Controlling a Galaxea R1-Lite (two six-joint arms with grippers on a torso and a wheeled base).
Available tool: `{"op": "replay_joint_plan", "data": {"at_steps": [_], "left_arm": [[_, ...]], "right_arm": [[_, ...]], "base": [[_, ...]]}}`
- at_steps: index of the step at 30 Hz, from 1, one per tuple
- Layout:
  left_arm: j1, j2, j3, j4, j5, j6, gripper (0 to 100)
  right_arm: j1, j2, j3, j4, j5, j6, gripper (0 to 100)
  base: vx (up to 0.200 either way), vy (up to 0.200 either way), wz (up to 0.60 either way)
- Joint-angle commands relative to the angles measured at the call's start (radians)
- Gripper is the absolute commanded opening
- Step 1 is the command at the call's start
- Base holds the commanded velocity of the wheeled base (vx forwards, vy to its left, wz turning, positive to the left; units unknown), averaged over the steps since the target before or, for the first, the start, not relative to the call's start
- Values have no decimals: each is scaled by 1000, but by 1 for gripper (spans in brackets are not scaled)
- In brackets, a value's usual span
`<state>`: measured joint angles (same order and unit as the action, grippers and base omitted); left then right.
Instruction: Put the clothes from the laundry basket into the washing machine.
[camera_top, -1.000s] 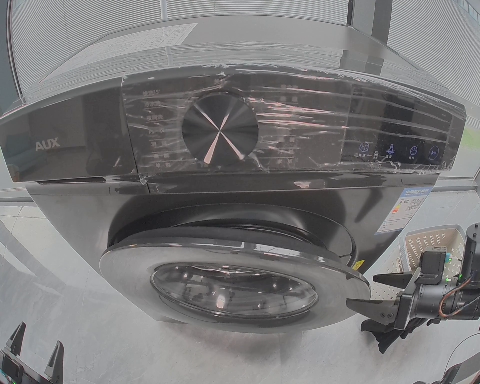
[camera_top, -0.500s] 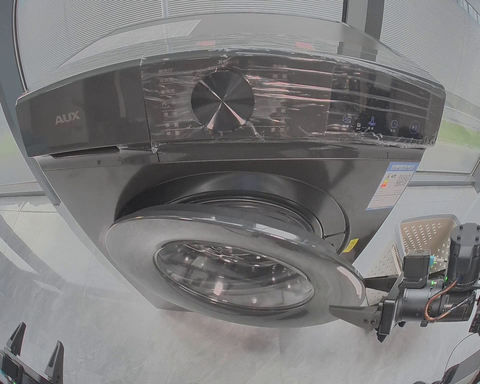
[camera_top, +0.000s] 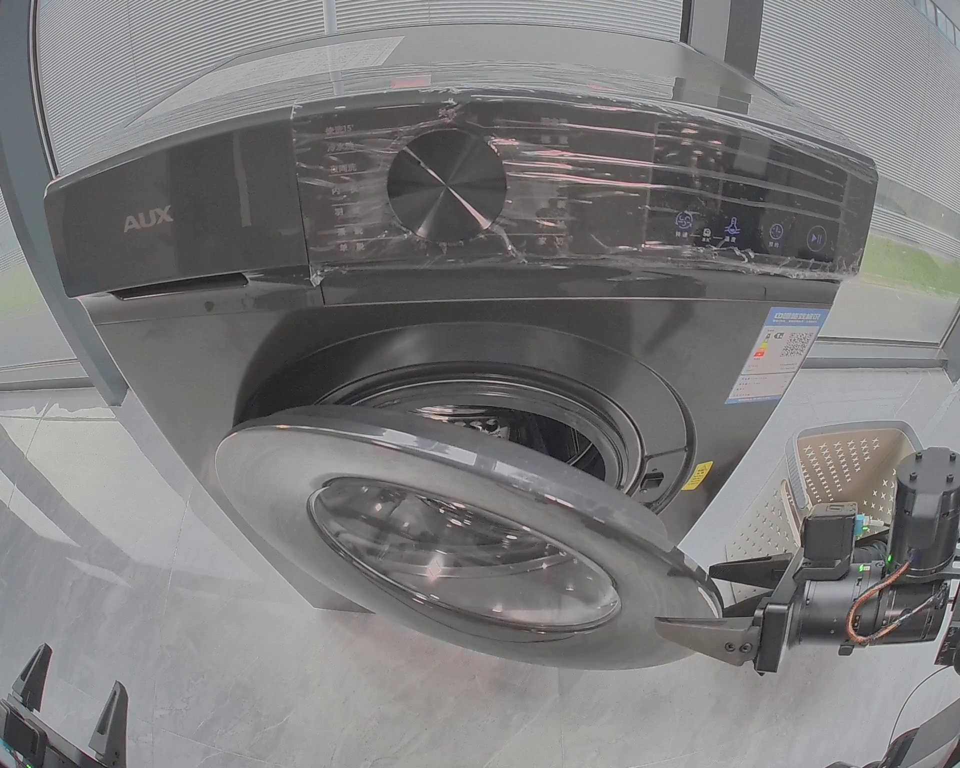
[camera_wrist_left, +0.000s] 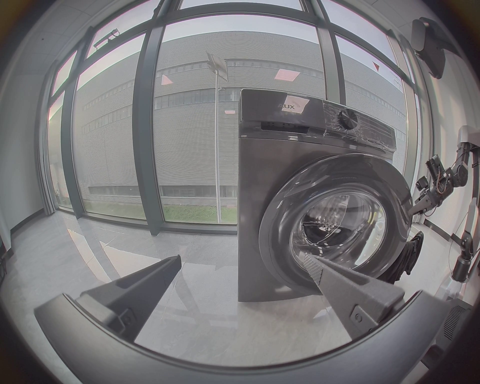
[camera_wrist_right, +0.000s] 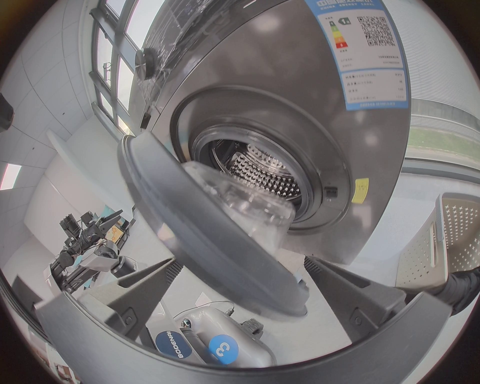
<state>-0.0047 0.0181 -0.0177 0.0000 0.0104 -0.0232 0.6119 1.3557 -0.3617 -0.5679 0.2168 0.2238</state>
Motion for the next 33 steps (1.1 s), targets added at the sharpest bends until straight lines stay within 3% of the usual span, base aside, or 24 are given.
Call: {"op": "replay_joint_plan", "data": {"at_steps": [1,10,15,19,23,33], "left_arm": [[0,-18,15,0,0,-3,100],[0,-18,15,0,0,-1,100],[0,-18,15,0,0,0,100],[0,-18,15,0,0,-1,100],[0,-18,15,0,0,-1,100],[0,-18,15,0,0,-1,100]], "right_arm": [[14,37,4,0,4,2,100],[40,-14,46,2,7,2,100],[25,-3,7,0,-1,0,100],[-11,74,-45,-1,-5,2,100],[-1,114,-63,-1,-5,-11,100],[40,66,-10,-17,4,-14,100]], "base": [[0,0,0],[0,0,0],[0,0,0],[-200,0,0],[-100,0,0],[0,0,0]]}}
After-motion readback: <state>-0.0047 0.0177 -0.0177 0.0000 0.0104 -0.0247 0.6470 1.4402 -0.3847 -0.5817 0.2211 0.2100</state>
